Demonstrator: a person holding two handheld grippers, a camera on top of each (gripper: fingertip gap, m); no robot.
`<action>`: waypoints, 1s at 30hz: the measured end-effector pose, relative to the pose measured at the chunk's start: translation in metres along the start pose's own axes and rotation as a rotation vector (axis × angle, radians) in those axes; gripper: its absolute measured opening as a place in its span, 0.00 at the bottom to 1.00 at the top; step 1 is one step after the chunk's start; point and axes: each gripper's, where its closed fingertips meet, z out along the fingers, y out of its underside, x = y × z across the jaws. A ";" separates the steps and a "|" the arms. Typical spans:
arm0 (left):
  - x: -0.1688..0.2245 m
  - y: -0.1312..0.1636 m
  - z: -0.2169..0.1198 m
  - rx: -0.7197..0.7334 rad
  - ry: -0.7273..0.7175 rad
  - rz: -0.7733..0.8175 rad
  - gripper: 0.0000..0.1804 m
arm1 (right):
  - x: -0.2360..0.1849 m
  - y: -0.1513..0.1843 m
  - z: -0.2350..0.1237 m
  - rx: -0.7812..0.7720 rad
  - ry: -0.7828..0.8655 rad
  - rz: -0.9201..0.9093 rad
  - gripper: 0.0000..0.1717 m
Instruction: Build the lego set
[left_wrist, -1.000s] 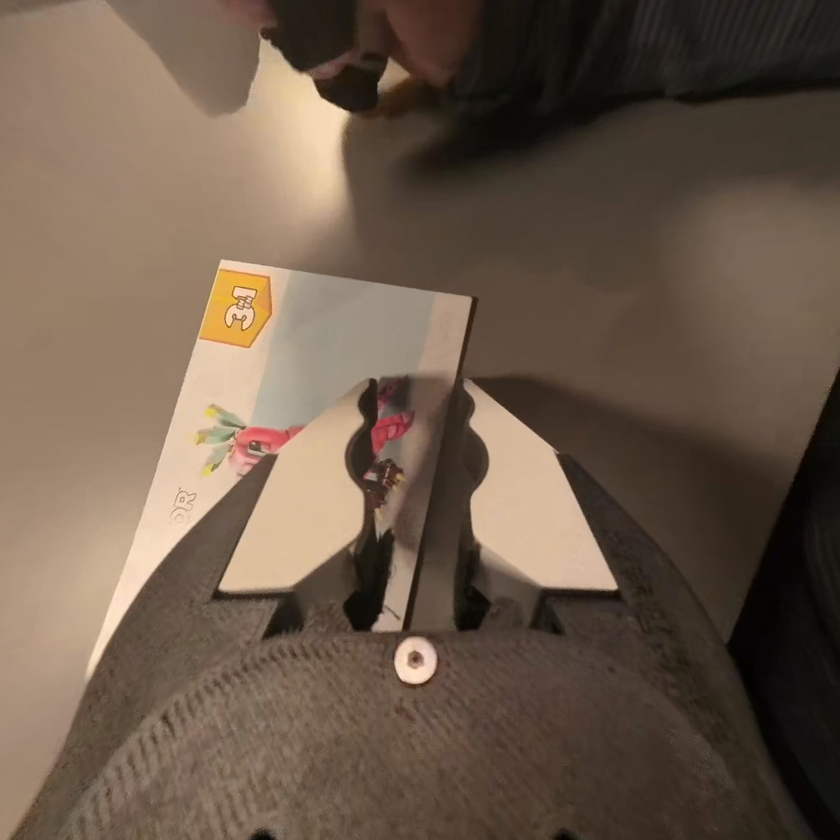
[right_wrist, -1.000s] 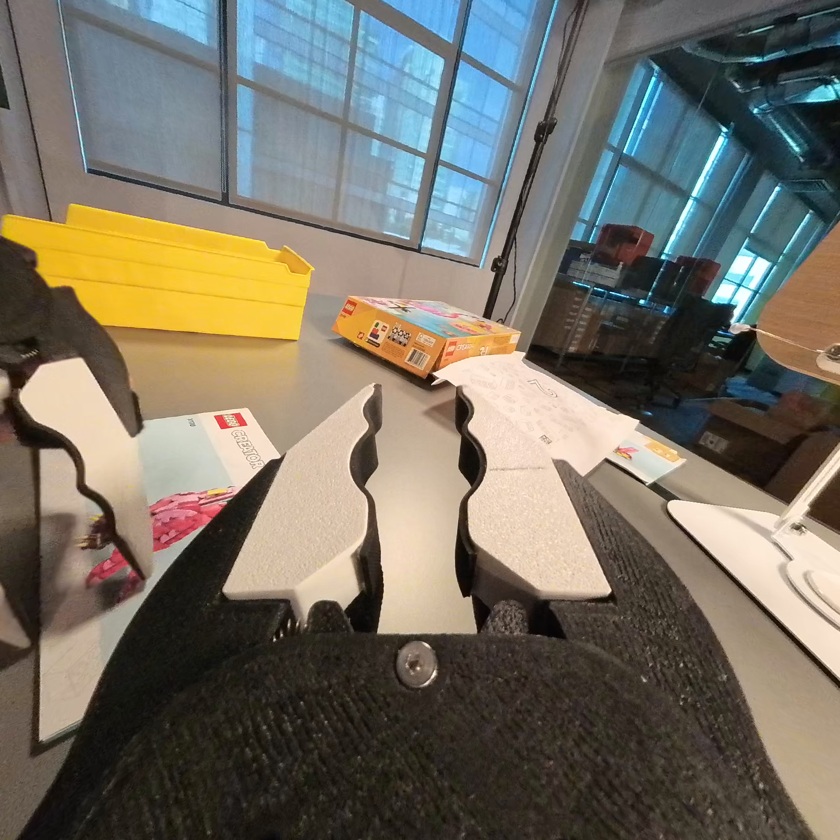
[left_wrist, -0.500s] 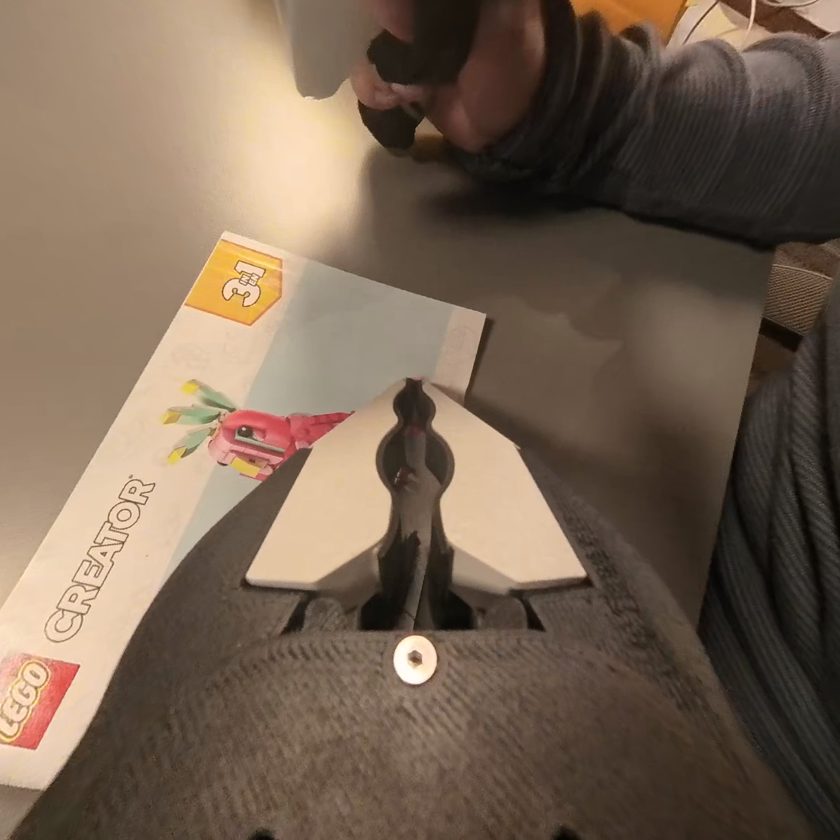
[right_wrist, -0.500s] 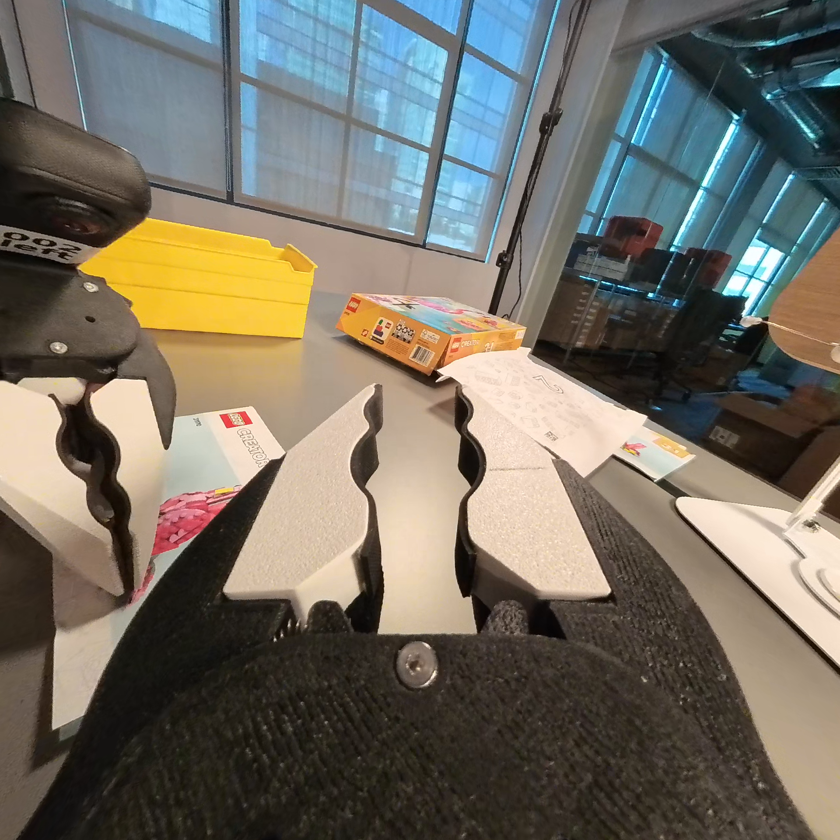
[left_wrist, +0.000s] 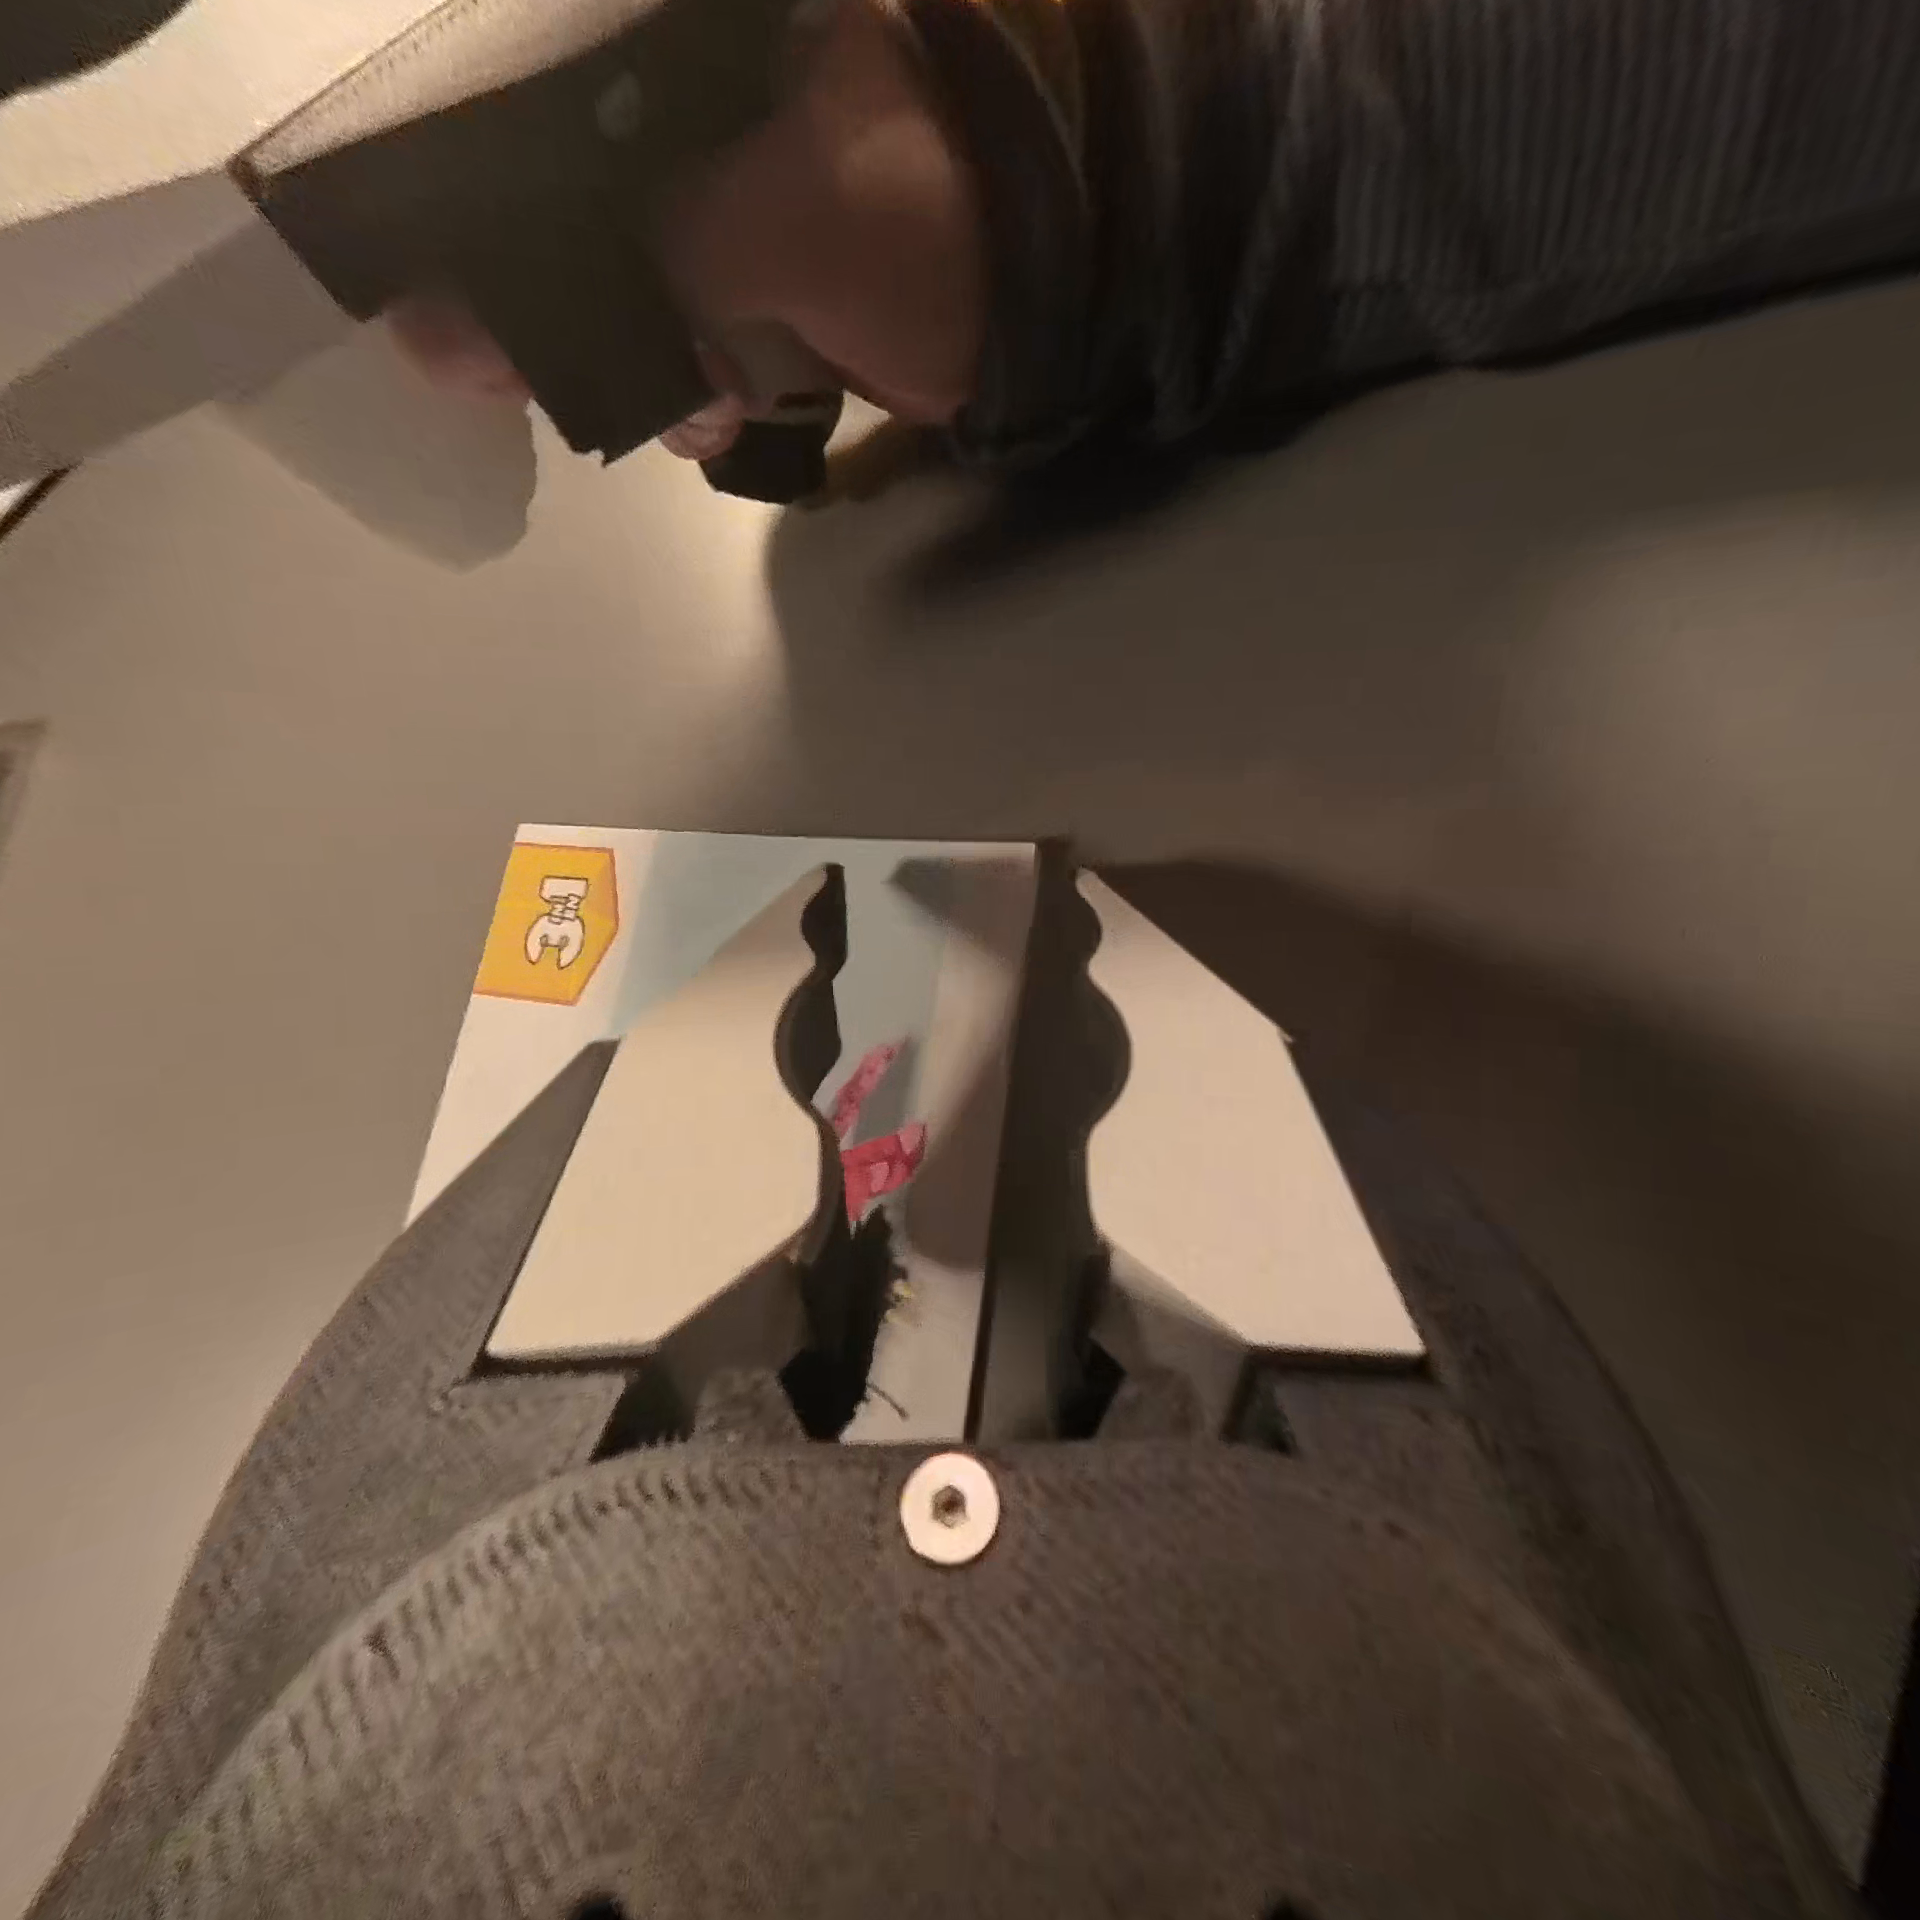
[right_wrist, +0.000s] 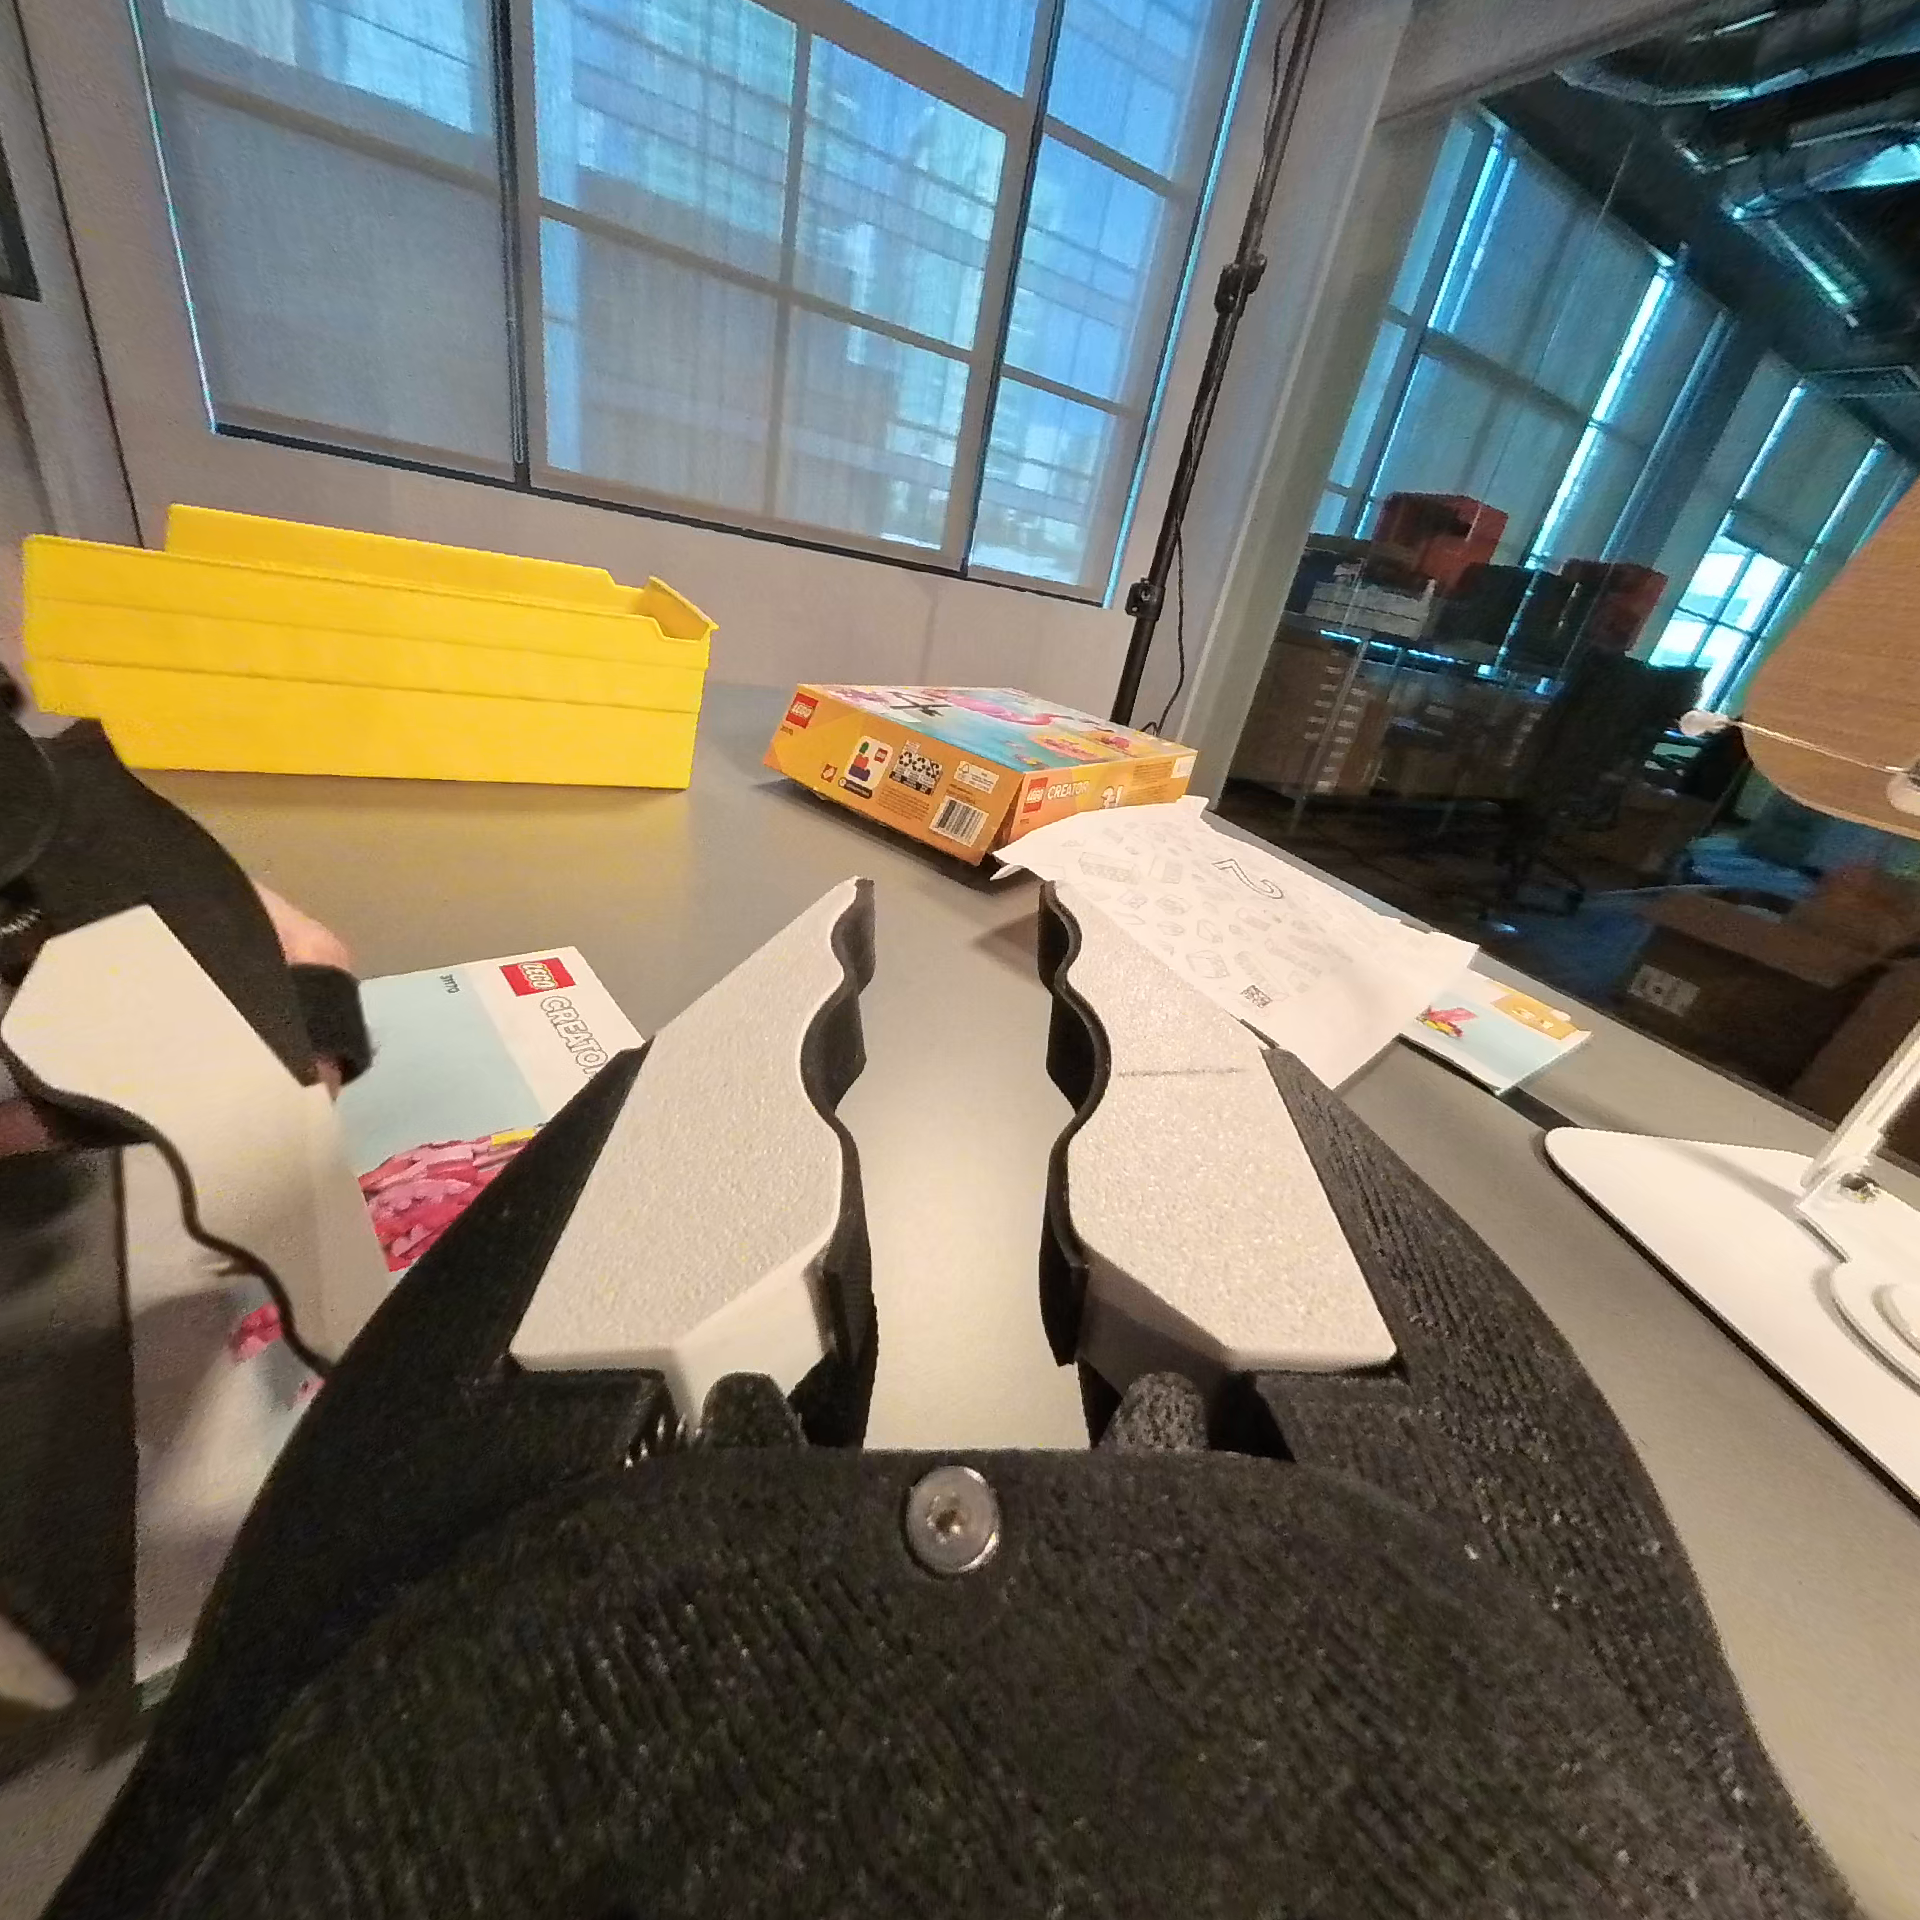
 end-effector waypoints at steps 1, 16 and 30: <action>-0.002 0.001 0.000 -0.009 -0.016 0.008 0.21 | 0.000 0.000 0.000 0.002 0.000 0.003 0.17; -0.030 0.003 -0.021 -0.040 -0.197 -0.011 0.00 | 0.004 -0.002 -0.001 0.010 0.007 0.022 0.17; -0.073 0.021 -0.096 0.236 -0.354 -0.489 0.00 | -0.041 0.025 0.004 -0.183 -0.295 0.094 0.09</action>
